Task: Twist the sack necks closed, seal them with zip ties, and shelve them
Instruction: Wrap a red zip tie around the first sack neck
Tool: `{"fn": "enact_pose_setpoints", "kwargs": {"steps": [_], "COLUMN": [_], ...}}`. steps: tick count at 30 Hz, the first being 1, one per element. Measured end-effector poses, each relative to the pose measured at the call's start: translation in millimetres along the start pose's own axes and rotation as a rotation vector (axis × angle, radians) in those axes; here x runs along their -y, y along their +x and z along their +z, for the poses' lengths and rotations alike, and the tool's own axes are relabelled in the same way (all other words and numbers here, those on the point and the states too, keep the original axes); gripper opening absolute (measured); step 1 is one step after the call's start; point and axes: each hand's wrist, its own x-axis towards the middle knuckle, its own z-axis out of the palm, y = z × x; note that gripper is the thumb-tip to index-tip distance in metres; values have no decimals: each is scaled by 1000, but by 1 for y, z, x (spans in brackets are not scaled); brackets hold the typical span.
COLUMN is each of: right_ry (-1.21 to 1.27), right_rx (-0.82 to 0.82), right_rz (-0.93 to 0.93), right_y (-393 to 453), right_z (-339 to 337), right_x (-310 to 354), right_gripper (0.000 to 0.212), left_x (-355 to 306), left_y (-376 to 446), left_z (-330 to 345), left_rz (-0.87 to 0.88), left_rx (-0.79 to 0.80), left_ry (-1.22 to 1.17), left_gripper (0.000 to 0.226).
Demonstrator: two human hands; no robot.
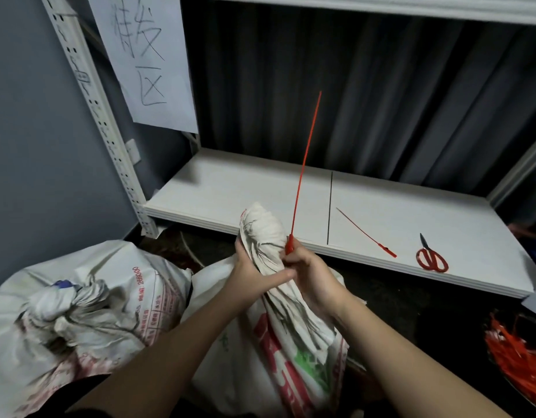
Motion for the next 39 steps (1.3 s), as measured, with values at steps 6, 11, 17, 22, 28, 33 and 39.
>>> {"fn": "enact_pose_setpoints", "kwargs": {"steps": [6, 11, 17, 22, 28, 33, 39], "right_ry": [-145, -819, -1209, -1469, -1455, -1664, -1690], "right_rx": [-86, -290, -395, -240, -79, -181, -340], "right_rz": [42, -212, -167, -235, -215, -197, -147], "right_y": [0, 1, 6, 5, -2, -9, -15], "right_z": [3, -5, -11, -18, -21, -20, -18], "right_x": [12, 20, 8, 14, 24, 25, 23], "right_gripper": [28, 32, 18, 17, 22, 18, 22], "left_x": [-8, -8, -14, -8, -6, -13, -11], "left_y": [-2, -2, -9, -8, -4, -7, 6], "left_z": [-1, 3, 12, 7, -1, 2, 2], "left_rz": [39, 76, 132, 363, 438, 356, 238], "left_rx": [107, -49, -155, -409, -278, -291, -223], "left_ry": [-252, -238, -46, 539, 818, 752, 581], "left_gripper": [47, 52, 63, 76, 78, 61, 69]}}
